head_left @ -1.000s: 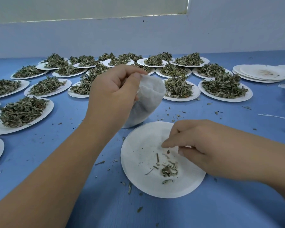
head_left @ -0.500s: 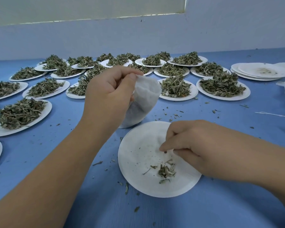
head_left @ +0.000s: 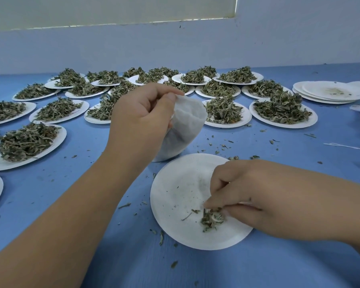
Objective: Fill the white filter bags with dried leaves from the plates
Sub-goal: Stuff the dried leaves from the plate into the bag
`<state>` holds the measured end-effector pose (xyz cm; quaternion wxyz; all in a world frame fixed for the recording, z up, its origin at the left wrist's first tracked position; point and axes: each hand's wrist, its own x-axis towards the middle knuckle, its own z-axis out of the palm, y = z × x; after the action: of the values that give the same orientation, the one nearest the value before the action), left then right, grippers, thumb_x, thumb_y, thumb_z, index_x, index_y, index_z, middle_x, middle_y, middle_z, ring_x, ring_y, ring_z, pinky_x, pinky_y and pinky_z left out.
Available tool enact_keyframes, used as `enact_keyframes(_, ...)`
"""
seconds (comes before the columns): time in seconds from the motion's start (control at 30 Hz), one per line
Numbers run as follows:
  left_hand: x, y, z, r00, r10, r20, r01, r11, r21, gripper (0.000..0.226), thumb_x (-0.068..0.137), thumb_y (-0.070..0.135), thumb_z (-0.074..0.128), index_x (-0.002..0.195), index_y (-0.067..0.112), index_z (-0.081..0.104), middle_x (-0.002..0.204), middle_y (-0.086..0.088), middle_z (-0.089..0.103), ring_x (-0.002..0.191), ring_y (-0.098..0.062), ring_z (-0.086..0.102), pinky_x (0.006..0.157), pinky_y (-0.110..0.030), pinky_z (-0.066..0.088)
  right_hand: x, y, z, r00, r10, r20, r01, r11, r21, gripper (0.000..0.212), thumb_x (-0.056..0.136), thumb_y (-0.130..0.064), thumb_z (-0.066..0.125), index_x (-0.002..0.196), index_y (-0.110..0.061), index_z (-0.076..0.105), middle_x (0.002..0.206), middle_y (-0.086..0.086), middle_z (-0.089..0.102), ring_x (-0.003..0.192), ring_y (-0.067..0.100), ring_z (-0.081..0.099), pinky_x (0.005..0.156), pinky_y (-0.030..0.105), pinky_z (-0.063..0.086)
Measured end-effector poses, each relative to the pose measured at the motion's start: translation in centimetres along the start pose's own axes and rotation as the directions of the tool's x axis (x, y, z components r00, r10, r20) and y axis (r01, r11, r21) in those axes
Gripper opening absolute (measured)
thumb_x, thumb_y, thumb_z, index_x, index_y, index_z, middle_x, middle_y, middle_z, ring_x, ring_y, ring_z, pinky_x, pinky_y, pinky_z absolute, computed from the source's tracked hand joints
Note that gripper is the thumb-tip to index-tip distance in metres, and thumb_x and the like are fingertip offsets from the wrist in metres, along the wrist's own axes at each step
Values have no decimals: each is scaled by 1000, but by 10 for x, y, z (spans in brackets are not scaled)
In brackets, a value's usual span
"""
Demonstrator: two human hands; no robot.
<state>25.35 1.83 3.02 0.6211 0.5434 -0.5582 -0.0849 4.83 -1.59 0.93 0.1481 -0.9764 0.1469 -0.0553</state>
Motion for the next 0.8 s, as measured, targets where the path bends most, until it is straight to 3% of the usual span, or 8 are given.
enact_keyframes(0.13, 0, 1, 0, 1000, 2, -3, -1, 1000, 12, 27, 94, 13, 52, 82, 31, 68, 50, 18, 53, 47, 1, 47, 51, -10, 37, 1, 3, 2, 1000, 13, -6, -13, 1000, 29, 41, 83, -42, 52, 124, -42, 60, 103, -29, 46, 89, -13, 46, 74, 9, 35)
enact_keyframes(0.3, 0, 1, 1, 1000, -5, -2, 5, 1000, 14, 29, 95, 9, 51, 82, 30, 68, 49, 19, 53, 46, 2, 47, 51, -9, 37, 3, -7, 8, 996, -39, 75, 39, 999, 4, 43, 92, -38, 54, 133, -50, 47, 108, -21, 37, 87, -10, 38, 79, 20, 38)
enact_keyframes(0.4, 0, 1, 0, 1000, -7, -3, 7, 1000, 9, 28, 95, 10, 52, 82, 29, 68, 49, 17, 53, 45, 1, 46, 50, -10, 36, 4, -11, 11, 996, -52, 75, 56, 997, -46, 37, 96, -36, 50, 130, -50, 51, 109, -17, 40, 86, 1, 35, 77, 29, 42)
enact_keyframes(0.5, 0, 0, 1, 1000, -3, 1, 3, 1000, 13, 27, 94, 11, 51, 83, 30, 68, 50, 18, 53, 46, 1, 46, 51, -10, 36, 10, -10, 23, 997, -75, -8, 73, 991, -108, 29, 93, -32, 53, 117, -46, 61, 94, -15, 45, 79, 6, 38, 65, 29, 42)
enact_keyframes(0.6, 0, 0, 1, 1000, 5, 2, -5, 1000, 16, 28, 94, 11, 51, 82, 31, 68, 49, 17, 53, 45, 0, 47, 50, -10, 36, 14, -1, 37, 998, -41, -42, 40, 999, -24, 25, 94, -34, 57, 113, -48, 50, 83, -19, 36, 76, 2, 38, 63, 31, 43)
enact_keyframes(0.67, 0, 0, 1, 1000, 3, 4, -3, 1000, 19, 29, 94, 11, 51, 82, 31, 68, 48, 16, 53, 44, 0, 46, 49, -11, 37, 16, 5, 42, 999, -42, -24, 40, 997, -65, 24, 92, -34, 55, 110, -47, 48, 82, -19, 31, 74, 3, 38, 58, 31, 44)
enact_keyframes(0.8, 0, -1, 2, 1000, -2, 11, 2, 1000, 18, 29, 94, 12, 51, 83, 31, 68, 49, 15, 52, 45, -1, 45, 49, -12, 37, 17, 11, 47, 998, -40, -44, 39, 999, -28, 18, 86, -37, 44, 102, -45, 46, 81, -24, 36, 69, 2, 44, 57, 35, 51)
